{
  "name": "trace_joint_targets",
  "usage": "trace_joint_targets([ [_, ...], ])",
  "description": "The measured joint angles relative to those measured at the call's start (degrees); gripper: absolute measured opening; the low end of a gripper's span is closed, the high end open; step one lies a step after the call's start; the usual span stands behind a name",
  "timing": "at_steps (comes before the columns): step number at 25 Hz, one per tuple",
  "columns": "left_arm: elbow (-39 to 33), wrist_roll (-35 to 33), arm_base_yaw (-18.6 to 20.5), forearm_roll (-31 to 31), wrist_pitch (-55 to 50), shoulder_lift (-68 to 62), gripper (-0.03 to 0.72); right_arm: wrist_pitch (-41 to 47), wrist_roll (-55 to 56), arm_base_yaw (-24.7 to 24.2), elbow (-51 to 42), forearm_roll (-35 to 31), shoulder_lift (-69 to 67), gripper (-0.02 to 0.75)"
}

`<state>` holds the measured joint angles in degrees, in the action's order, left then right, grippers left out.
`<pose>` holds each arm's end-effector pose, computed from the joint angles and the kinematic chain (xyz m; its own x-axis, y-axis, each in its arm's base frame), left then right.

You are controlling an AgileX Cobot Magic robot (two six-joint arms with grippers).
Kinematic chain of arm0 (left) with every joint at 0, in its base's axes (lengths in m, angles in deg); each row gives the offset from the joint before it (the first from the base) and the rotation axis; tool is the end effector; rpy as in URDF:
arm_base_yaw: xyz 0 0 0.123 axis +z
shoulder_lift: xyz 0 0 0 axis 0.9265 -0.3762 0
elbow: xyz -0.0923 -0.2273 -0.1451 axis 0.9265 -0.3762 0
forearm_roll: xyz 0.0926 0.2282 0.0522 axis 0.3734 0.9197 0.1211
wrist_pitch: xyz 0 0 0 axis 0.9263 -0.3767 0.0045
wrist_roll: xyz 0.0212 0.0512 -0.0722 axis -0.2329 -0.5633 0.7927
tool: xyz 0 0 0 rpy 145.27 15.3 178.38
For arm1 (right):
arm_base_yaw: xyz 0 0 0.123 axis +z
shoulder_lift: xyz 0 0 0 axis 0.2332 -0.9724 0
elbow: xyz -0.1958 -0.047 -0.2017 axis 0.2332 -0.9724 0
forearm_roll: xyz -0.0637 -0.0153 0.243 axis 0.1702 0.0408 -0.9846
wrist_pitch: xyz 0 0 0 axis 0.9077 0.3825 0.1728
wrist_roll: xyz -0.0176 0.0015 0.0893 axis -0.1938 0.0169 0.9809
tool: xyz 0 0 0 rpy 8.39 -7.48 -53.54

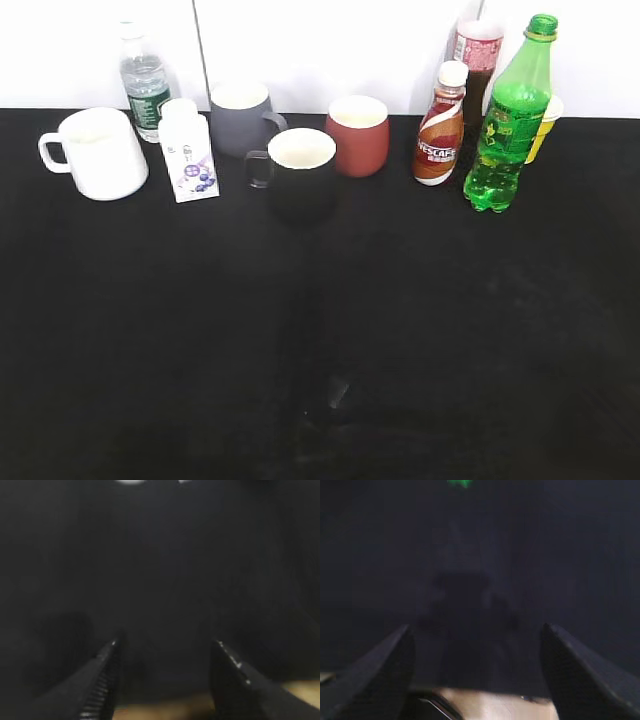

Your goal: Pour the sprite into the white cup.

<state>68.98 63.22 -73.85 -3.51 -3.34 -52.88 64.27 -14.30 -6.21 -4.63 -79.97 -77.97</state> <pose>0.0276 -0.0082 0.2915 -0.6349 0.0630 -0.7700 0.1462 0.9885 -0.0397 0.0593 0.0064 0.3118 -0.6790 -0.0881 -0.7289 -0.1187 0.9929 -0.0095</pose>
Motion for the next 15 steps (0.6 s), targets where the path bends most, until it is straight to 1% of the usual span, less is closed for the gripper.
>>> trace_joint_targets([
  [2, -1.11, 0.0, 0.0, 0.66, 2.57, 0.2, 0.438, -0.81, 0.0, 0.0, -7.82, 2.43, 6.86, 0.583],
  [3, -1.51, 0.0, 0.0, 0.76, 2.52, 0.2, 0.438, -0.64, 0.0, 0.0, -8.97, 3.48, 8.84, 0.583],
  [15, -1.88, -0.01, 0.0, 0.95, 2.52, 0.29, 0.437, -0.64, -0.32, 0.0, -9.03, 2.0, 9.89, 0.583],
])
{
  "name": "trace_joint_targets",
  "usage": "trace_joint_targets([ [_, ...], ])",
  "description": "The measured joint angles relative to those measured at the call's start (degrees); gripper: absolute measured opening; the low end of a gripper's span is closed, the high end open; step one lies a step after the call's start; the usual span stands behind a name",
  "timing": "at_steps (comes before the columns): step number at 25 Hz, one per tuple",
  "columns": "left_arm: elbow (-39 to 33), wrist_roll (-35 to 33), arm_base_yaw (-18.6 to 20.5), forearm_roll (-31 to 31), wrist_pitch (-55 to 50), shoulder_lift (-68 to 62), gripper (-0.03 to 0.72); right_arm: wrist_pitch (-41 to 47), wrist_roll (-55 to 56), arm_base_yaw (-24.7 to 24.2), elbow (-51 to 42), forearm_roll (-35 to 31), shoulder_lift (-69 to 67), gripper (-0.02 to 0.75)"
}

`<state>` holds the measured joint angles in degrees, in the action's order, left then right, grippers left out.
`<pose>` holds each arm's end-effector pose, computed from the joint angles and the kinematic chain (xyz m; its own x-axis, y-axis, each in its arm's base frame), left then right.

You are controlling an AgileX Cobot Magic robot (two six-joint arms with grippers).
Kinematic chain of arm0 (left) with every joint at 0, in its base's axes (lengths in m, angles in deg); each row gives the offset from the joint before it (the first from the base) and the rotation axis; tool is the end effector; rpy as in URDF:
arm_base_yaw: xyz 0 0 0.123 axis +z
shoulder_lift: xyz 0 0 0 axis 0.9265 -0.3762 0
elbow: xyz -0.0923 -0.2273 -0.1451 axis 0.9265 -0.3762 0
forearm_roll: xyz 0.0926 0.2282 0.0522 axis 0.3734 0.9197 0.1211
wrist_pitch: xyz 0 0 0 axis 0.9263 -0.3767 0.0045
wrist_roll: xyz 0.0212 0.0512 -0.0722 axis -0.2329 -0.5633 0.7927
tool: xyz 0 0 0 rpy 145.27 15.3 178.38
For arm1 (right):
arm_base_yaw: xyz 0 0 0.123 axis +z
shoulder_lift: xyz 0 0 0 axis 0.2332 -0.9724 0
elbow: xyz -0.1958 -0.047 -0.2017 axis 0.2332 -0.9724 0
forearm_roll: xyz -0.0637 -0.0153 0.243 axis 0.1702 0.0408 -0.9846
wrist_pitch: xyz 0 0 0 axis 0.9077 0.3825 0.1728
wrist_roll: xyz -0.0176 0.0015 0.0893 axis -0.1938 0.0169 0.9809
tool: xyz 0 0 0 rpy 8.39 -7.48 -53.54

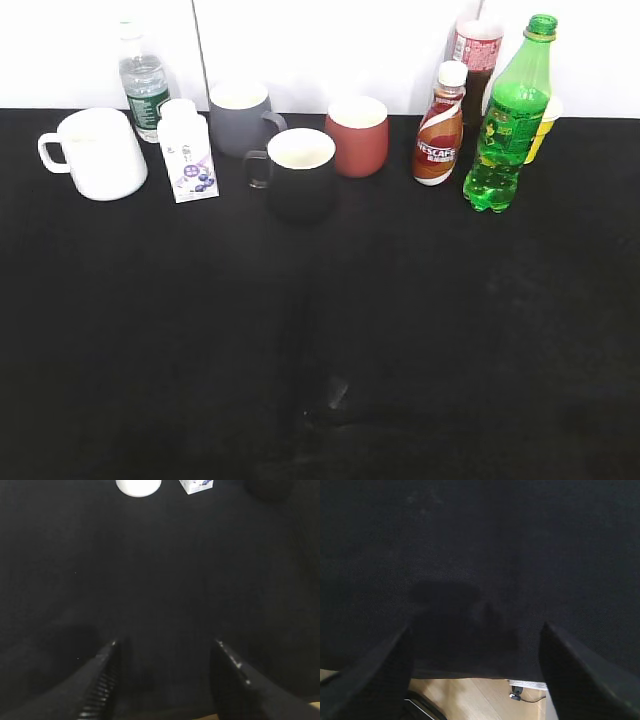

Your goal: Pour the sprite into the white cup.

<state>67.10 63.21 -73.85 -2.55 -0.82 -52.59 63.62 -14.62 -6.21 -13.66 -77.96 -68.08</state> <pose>0.0314 -0.0071 0.2850 -0.6218 0.0676 -0.7802 0.1383 0.9901 -0.0244 0.0369 0.0008 0.2737 -0.6569 -0.1087 -0.7461 -0.1112 0.9927 -0.0468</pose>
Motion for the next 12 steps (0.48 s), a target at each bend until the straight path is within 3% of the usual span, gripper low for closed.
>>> trace_joint_targets([
  [2, 0.0, 0.0, 1.65, 0.01, 0.0, 2.17, 0.437, 0.0, 0.0, -0.97, -0.01, 0.0, 1.54, 0.582],
  [6, 0.0, 0.0, 4.84, 0.01, -0.05, 11.06, 0.437, 0.0, 0.0, -7.9, -0.01, 0.0, 11.61, 0.582],
  [12, -0.1, 0.0, 4.9, 0.06, -0.11, 14.59, 0.437, 0.0, 0.0, -8.3, -0.13, 0.0, 15.61, 0.58],
])
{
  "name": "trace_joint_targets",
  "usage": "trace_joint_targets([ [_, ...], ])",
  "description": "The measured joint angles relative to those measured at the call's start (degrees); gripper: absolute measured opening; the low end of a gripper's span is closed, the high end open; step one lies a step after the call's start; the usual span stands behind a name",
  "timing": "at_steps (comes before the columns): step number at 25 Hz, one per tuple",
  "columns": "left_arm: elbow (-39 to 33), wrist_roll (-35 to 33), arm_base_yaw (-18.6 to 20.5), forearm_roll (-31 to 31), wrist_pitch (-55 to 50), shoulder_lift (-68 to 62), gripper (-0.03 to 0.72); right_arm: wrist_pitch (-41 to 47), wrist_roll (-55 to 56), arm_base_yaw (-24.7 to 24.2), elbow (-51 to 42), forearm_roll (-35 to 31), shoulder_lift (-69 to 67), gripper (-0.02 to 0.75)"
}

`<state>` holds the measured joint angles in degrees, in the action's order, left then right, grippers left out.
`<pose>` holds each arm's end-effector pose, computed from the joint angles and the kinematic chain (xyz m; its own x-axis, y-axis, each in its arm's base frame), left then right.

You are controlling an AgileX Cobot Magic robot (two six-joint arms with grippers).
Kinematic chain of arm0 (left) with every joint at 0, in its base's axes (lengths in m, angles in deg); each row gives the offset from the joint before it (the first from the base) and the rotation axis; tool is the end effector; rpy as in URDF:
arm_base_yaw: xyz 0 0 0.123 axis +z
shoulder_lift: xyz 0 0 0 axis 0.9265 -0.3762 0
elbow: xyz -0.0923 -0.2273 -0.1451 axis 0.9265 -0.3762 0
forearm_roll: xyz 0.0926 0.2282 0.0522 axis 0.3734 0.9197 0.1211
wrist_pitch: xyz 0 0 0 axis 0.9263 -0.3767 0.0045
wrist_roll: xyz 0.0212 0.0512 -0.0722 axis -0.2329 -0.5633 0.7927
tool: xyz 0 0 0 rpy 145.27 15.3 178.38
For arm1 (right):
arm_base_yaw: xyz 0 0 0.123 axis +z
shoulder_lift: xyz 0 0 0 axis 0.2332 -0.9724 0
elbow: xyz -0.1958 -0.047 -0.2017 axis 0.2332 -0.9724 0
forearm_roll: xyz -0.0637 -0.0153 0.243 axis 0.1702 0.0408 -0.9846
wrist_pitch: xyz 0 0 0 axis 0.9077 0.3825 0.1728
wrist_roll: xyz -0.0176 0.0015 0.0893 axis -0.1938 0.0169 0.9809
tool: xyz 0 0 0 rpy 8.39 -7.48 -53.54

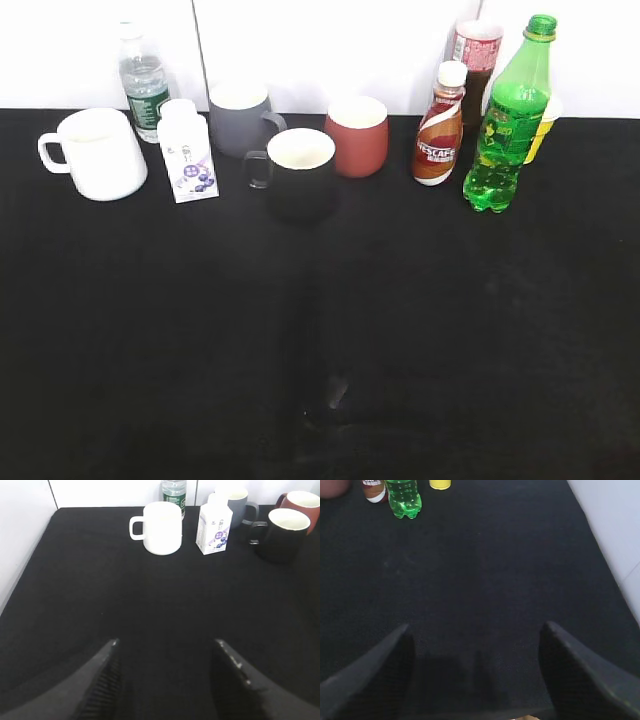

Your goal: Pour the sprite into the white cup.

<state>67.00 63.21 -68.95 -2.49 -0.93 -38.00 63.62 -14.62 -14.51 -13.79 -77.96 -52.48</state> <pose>-0.0098 -0.0036 0.2872 -0.4120 0.0110 -0.9111 0.0576 0.9982 -0.0140 -0.0050 -0.0038 0.2774 -0.4427 -0.0167 -0.8965 0.0452 0.9981 -0.0410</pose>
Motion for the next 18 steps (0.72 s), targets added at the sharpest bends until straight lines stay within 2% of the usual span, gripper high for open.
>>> trace_joint_targets([
  [18, -0.06, 0.0, 0.0, 0.0, 0.0, 0.0, 0.437, 0.0, 0.0, 0.0, 0.0, 0.0, 0.0, 0.578],
])
